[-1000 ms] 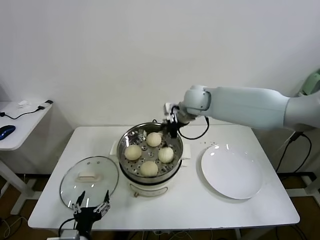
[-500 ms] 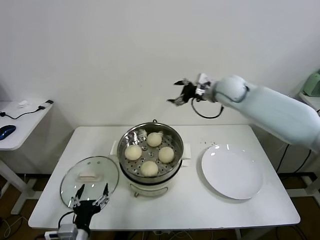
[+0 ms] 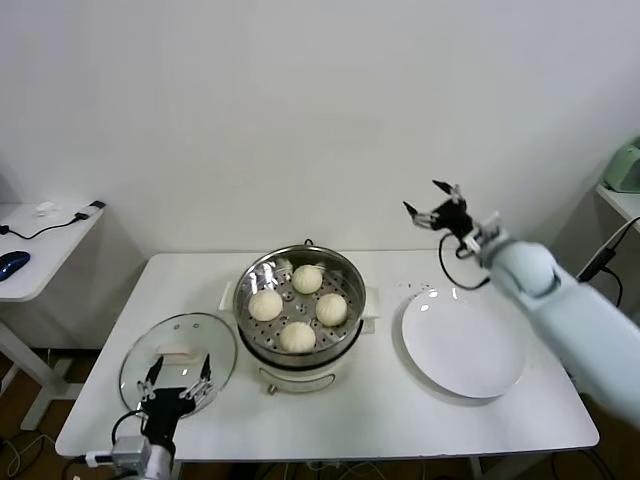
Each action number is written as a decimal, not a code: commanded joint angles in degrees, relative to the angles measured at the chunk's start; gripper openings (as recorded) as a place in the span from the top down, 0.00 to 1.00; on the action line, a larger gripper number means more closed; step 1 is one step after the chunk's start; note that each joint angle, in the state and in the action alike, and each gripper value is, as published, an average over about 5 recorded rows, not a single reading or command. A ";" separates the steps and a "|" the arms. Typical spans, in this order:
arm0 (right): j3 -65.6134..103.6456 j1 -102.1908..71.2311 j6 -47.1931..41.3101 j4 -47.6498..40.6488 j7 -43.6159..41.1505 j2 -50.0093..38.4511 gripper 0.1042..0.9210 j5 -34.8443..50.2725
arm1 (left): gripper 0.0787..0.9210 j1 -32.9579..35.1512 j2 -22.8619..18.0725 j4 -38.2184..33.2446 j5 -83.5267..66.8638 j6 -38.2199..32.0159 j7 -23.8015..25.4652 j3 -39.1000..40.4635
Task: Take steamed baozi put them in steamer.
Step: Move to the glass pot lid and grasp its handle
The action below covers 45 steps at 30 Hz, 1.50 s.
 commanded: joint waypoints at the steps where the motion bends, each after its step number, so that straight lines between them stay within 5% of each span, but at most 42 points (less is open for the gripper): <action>1: 31.14 -39.88 17.37 3.30 3.07 13.36 0.12 -8.91 | 0.12 -0.98 0.21 2.09 4.98 -3.90 -0.05 -0.22; 12: 35.62 -50.58 18.21 5.95 2.86 25.68 0.12 -15.06 | 0.12 -1.38 0.79 5.66 21.48 -11.51 -3.60 -1.46; 18: 36.04 -53.88 13.51 7.85 4.81 26.95 0.12 -14.70 | 0.12 -2.85 3.42 12.77 52.87 -17.48 -16.78 -2.73; 23: 35.58 -55.51 10.93 9.54 5.19 26.12 0.12 -14.82 | 0.12 -3.84 5.48 19.97 72.34 -15.55 -24.20 -2.32; 45: 34.48 -54.58 7.49 11.93 6.57 25.95 0.12 -21.07 | 0.12 -12.32 6.15 32.08 83.05 -7.33 -20.35 -0.48</action>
